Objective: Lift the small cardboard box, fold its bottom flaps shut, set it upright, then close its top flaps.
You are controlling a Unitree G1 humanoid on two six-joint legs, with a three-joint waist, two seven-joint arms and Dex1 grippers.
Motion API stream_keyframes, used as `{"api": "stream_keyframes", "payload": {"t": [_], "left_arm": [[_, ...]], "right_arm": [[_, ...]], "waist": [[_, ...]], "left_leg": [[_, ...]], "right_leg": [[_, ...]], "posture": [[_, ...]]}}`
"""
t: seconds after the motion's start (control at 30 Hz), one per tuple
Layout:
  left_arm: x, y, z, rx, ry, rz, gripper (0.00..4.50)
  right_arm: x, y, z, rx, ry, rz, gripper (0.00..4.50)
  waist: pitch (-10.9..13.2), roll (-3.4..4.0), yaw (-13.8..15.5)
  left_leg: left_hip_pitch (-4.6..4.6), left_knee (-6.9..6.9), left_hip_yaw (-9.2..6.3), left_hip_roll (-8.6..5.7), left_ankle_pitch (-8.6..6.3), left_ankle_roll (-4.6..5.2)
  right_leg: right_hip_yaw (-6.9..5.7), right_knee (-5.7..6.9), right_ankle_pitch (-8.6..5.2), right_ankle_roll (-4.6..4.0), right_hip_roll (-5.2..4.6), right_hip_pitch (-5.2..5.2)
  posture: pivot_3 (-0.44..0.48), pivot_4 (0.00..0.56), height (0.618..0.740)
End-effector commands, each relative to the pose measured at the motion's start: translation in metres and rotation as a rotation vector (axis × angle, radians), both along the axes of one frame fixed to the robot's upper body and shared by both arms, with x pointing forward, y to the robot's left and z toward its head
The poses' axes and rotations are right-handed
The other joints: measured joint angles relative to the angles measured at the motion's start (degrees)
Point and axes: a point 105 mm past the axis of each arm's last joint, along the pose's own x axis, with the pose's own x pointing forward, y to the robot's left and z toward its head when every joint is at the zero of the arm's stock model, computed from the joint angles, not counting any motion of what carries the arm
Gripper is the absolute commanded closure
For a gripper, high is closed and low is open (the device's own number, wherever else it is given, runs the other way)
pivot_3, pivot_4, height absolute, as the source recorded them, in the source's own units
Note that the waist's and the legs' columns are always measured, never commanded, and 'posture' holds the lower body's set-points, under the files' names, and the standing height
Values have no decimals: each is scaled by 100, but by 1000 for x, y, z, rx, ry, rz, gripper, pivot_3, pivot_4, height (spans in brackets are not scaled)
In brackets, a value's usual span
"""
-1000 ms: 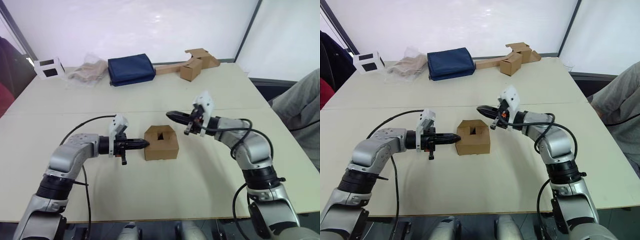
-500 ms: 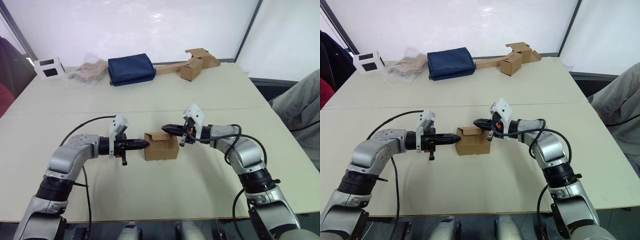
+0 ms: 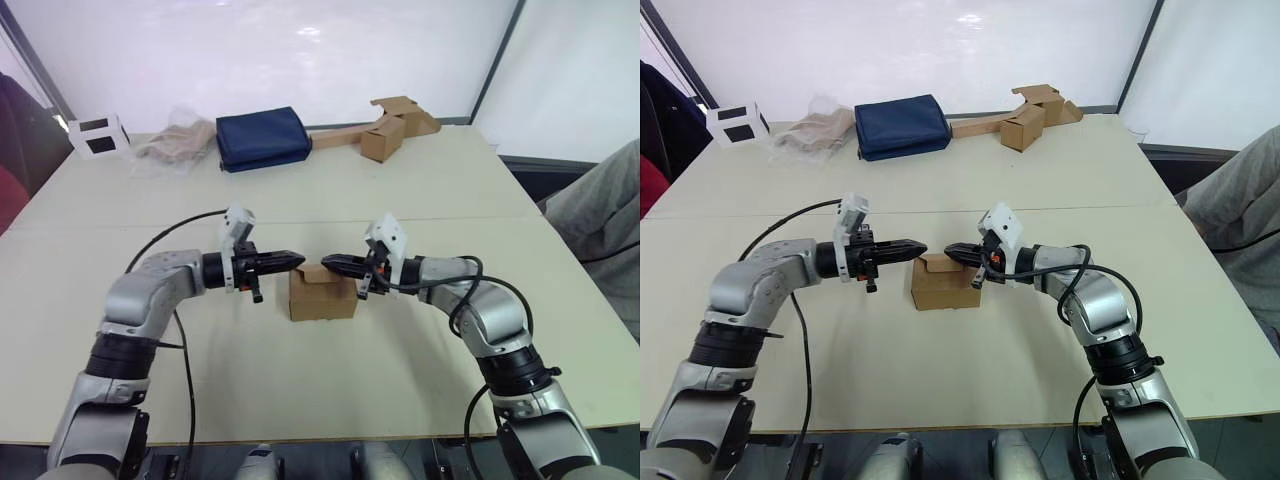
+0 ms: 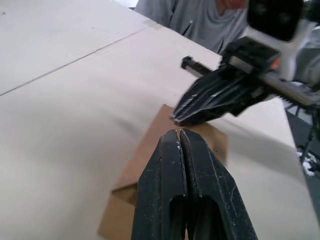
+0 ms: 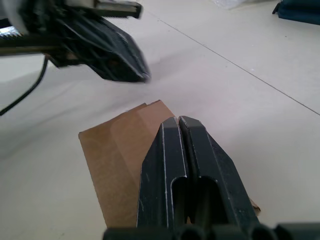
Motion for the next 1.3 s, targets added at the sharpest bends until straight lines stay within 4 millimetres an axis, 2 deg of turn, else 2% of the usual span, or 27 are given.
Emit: {"api": "stream_keyframes", "payload": {"t": [0.03, 0.27, 0.37, 0.47, 0.57, 1.3], "left_arm": [[11, -5, 0, 17, -52, 18, 4466], [13, -7, -3, 14, -54, 5, 4466], [12, -7, -3, 9, -52, 6, 4466], [12, -6, -1, -3, -47, 9, 4466], [12, -7, -1, 2, -45, 9, 4466], [8, -14, 0, -4, -32, -20, 4466]], "right_arm": [[-6, 4, 11, 19, -41, 22, 4500], [-9, 0, 15, 35, -41, 9, 4500], [-22, -3, 17, 38, -29, 48, 4500], [-36, -4, 8, 25, 28, 95, 4500], [-39, -3, -1, -1, 46, 101, 4500], [-20, 6, -17, -62, 5, 27, 4500]], "waist": [[0, 0, -2], [0, 0, -6], [0, 0, 5], [0, 0, 7], [0, 0, 4], [0, 0, 3]], "left_leg": [[0, 0, 0, 0, 0, 0], [0, -1, 0, 0, 0, 0], [-1, 0, 0, 0, 0, 0], [-4, 0, -2, 0, 0, 0], [-2, 2, -2, -1, 0, 0], [-2, 1, -2, -1, 0, 0]], "right_leg": [[0, 0, 0, 0, 0, 0], [1, 0, 0, 0, 1, -2], [1, 0, 0, 0, -1, 0], [-1, -3, 0, 0, -1, 0], [-1, -2, 0, 0, 0, 2], [0, -2, 0, 0, -1, 1]], "posture": [[0, 150, 740], [0, 150, 740], [0, 150, 740], [0, 150, 740], [0, 150, 740], [0, 150, 740]]}}
